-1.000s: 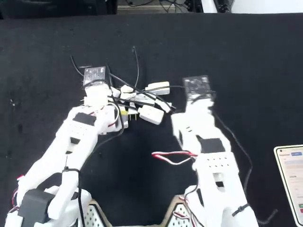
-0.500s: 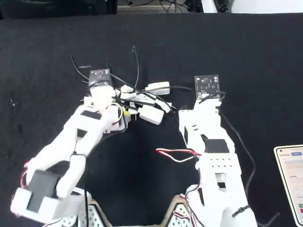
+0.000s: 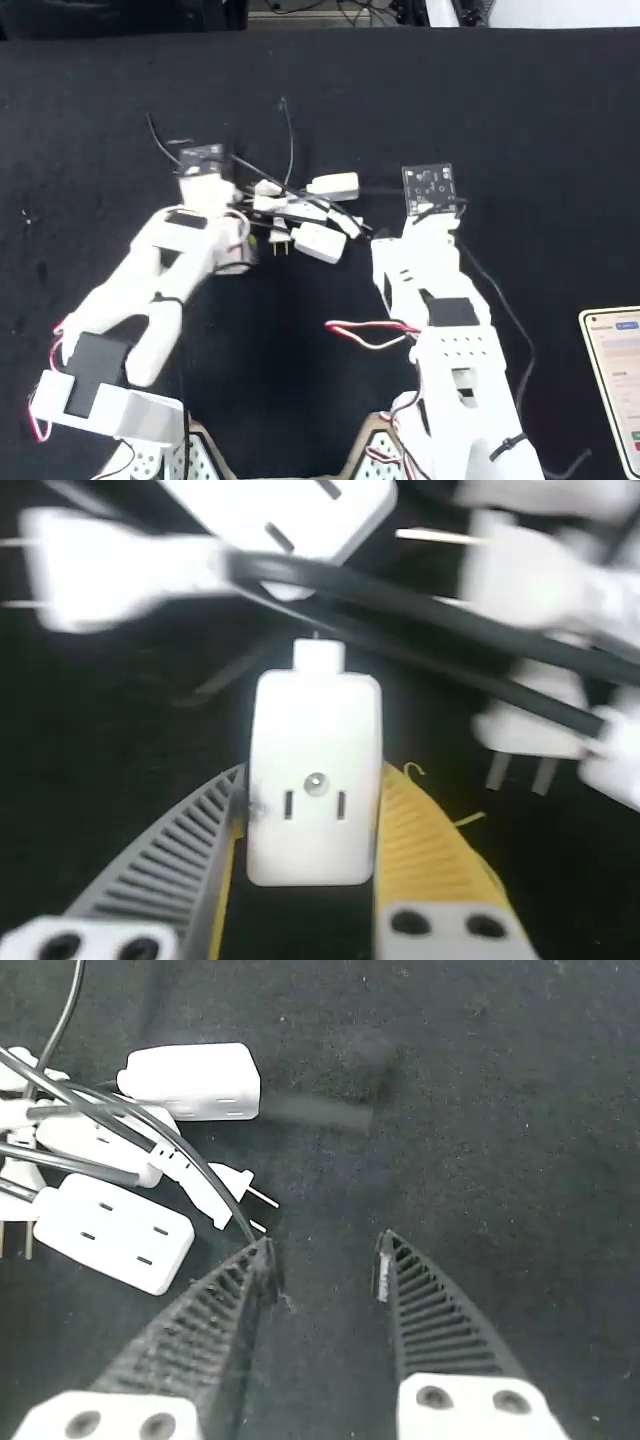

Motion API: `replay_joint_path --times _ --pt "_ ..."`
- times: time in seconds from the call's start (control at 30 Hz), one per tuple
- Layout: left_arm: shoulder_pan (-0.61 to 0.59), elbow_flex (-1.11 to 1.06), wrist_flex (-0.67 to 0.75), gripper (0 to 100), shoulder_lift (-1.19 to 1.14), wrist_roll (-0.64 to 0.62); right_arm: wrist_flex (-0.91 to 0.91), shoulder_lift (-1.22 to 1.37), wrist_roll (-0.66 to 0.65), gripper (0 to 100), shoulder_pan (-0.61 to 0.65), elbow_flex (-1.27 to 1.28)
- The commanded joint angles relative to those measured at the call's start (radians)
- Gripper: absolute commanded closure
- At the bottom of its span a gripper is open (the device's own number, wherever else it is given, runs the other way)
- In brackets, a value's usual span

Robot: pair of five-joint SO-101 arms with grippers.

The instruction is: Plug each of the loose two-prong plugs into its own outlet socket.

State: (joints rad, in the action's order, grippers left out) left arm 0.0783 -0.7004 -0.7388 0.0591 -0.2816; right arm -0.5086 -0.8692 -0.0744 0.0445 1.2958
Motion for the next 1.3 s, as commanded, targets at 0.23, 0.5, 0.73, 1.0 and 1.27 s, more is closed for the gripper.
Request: replay_joint_path --times 0.23,0.5,0.73,1.0,1.27 --pt "-0.265 0.084 -0.269 96 0.221 0.252 0.026 -0.027 0.008 83.2 0.018 -0.004" --pt "-0.378 0.119 -0.402 75 0.269 0.431 0.026 -0.027 0.008 83.0 0.018 -0.004" --pt "-0.254 0.394 -0.529 79 0.264 0.302 0.058 -0.027 0.038 83.2 -0.052 -0.007" --pt "0.202 0.363 -0.318 79 0.233 0.041 0.104 -0.025 0.187 83.2 -0.218 -0.007" --pt "0.357 0.117 0.262 79 0.172 -0.052 0.104 -0.027 0.19 83.2 -0.256 -0.01"
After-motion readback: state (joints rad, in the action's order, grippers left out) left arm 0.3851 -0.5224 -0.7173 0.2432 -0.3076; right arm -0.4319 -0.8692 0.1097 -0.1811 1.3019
